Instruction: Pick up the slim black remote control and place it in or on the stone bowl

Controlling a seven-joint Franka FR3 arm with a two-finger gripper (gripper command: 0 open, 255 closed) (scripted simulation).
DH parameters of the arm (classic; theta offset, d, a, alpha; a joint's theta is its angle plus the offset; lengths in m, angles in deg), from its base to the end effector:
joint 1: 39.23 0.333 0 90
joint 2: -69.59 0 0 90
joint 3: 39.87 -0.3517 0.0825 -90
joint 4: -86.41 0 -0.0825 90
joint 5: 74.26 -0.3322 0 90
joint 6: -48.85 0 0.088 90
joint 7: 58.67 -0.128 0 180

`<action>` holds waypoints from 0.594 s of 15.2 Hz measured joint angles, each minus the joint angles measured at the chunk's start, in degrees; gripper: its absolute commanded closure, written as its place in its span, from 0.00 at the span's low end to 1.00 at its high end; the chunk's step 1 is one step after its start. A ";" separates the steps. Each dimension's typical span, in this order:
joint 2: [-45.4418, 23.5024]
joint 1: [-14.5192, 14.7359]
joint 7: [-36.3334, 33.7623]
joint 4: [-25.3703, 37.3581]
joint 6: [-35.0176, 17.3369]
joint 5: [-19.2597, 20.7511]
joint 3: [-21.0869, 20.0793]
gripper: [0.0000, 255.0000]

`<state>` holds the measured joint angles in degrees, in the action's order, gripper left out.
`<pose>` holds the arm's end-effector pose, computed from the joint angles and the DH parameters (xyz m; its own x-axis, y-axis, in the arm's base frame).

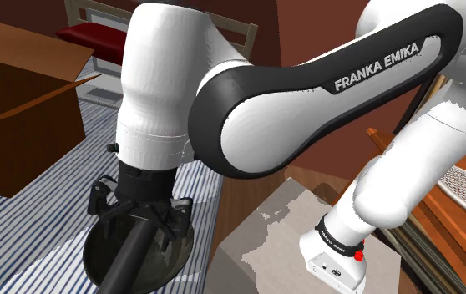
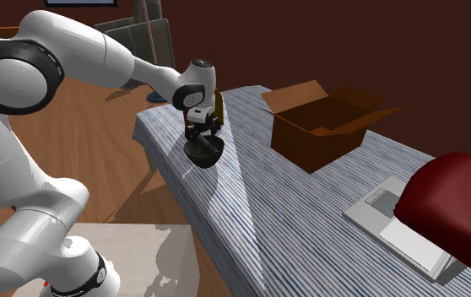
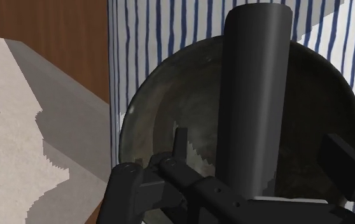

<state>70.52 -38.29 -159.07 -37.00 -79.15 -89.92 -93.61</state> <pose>0.2792 0.4186 0.4562 0.5647 -0.7944 -0.2237 -0.8189 -0.5730 -0.0327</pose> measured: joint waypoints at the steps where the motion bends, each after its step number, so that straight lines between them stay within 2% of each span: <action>1: 0.04 0.01 0.05 -0.14 -0.10 -0.07 0.00 0.00; 5: 4.91 -0.71 2.88 2.20 6.06 -3.70 1.69 0.00; 9: 5.57 -0.76 3.01 3.22 7.68 -4.03 2.01 0.00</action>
<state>76.09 -39.05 -156.07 -33.78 -71.48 -93.95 -91.60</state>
